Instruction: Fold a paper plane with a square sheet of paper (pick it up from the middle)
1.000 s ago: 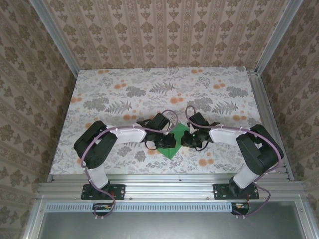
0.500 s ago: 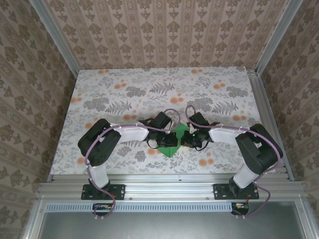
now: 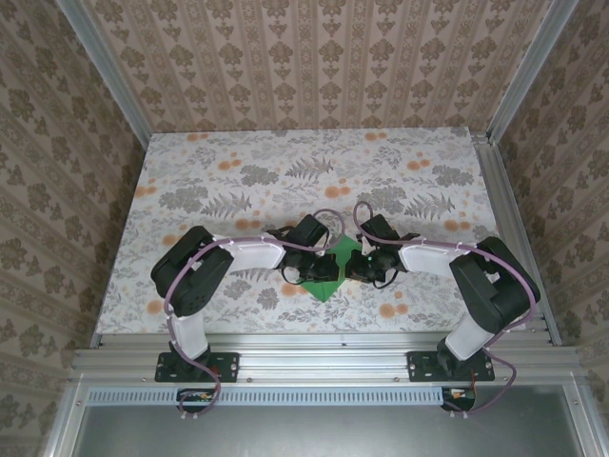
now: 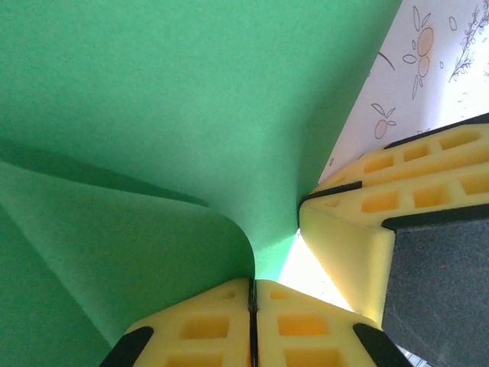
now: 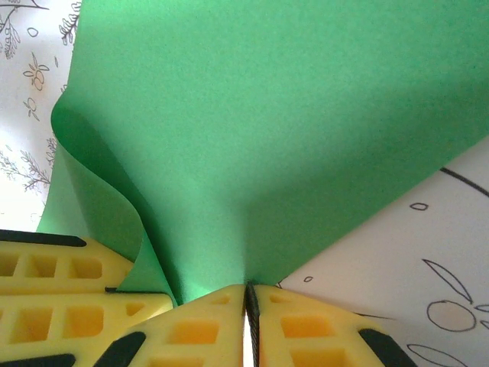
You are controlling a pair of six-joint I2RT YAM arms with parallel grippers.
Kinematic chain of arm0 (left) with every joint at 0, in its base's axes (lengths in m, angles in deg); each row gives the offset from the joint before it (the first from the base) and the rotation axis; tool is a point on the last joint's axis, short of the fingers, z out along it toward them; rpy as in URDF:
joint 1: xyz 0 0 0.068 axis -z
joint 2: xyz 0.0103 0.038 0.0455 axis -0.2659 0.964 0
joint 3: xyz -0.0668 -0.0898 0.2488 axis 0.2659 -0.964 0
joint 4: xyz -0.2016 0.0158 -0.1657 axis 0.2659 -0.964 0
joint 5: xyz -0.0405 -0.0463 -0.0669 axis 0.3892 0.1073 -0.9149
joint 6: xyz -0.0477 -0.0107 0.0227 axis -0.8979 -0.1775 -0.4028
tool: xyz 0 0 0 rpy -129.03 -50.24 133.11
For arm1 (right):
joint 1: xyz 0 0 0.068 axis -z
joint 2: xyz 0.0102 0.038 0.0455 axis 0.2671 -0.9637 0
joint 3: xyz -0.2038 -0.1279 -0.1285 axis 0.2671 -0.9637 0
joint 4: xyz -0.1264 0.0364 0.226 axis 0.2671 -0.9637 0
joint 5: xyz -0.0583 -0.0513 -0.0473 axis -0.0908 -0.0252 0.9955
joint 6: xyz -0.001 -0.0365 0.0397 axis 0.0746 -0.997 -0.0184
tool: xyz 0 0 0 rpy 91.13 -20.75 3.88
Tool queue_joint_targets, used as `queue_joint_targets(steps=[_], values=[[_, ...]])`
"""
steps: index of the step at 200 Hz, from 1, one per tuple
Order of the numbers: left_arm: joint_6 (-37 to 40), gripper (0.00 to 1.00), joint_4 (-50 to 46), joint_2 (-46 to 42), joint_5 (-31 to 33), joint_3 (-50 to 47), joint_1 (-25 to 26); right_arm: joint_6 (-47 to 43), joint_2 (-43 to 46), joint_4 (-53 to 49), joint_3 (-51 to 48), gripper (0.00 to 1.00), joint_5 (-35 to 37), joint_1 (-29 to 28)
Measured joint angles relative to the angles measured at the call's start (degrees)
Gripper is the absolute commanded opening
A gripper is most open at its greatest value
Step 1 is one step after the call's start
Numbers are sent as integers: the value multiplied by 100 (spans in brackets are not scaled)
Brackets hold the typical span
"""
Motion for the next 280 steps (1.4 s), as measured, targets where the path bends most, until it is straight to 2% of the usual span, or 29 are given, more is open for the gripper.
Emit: queue_joint_targets(steps=[67,111,144,180,213,235,280], values=[[24,11,-31,24,57,2,0,-7,0,-2,4,14,0,0],[33,21,76,66,-28,0,0,-7,0,-2,4,14,0,0],[-15,33,221,79,-155,-7,0,-7,0,-2,4,14,0,0],[-50,40,291,79,-234,-11,-2,-7,0,-2,4,14,-13,13],[-122,41,409,63,-293,-61,-13,2,2,42,-17,14,-109,61],[-166,38,496,42,-291,-116,-13,42,31,166,-103,14,-184,118],[-247,38,1027,13,-334,-328,-31,240,275,503,-393,13,-398,341]])
